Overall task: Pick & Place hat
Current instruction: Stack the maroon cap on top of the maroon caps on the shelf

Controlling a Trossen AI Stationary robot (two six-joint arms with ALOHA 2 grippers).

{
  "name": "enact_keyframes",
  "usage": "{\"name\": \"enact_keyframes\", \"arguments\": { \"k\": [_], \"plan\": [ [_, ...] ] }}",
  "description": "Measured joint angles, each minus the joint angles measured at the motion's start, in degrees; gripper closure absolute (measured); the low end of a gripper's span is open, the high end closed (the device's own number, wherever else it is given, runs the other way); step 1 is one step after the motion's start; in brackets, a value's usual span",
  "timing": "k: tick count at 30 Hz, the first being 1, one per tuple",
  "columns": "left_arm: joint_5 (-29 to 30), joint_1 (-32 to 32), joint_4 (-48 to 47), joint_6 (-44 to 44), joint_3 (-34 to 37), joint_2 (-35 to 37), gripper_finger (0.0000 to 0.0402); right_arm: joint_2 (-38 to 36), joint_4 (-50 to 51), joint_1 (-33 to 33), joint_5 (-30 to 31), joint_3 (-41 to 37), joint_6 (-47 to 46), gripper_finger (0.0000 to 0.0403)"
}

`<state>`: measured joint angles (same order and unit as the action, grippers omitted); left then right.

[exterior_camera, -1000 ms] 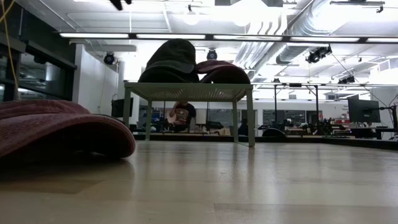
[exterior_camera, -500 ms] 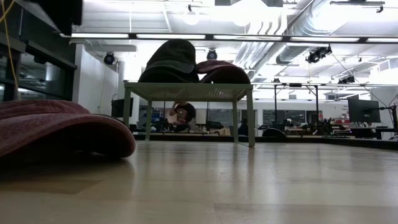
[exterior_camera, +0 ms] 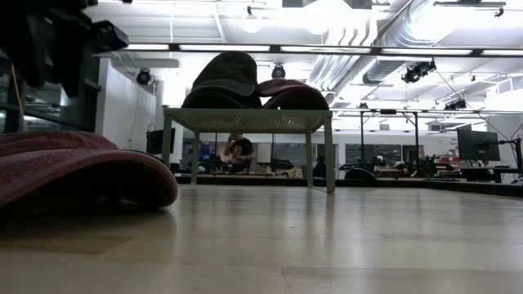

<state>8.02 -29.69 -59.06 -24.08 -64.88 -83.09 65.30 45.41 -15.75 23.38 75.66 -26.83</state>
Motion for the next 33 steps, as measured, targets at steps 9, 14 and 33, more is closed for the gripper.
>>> {"name": "enact_keyframes", "arguments": {
  "k": [9,14,33],
  "plan": [
    [-2.43,0.04,7.76,8.16,8.36,0.0,0.0224,0.0,0.26,-0.02,-0.87,0.0,-0.11,0.0196],
    [-1.89,0.08,10.51,11.04,11.22,0.0,0.0224,0.0,0.28,-0.02,-0.87,0.0,-0.15,0.0196],
    [0.38,0.09,19.06,18.27,19.03,-0.01,0.0225,-0.02,0.26,-0.02,0.14,0.0,-1.57,0.0196]
  ]
}}
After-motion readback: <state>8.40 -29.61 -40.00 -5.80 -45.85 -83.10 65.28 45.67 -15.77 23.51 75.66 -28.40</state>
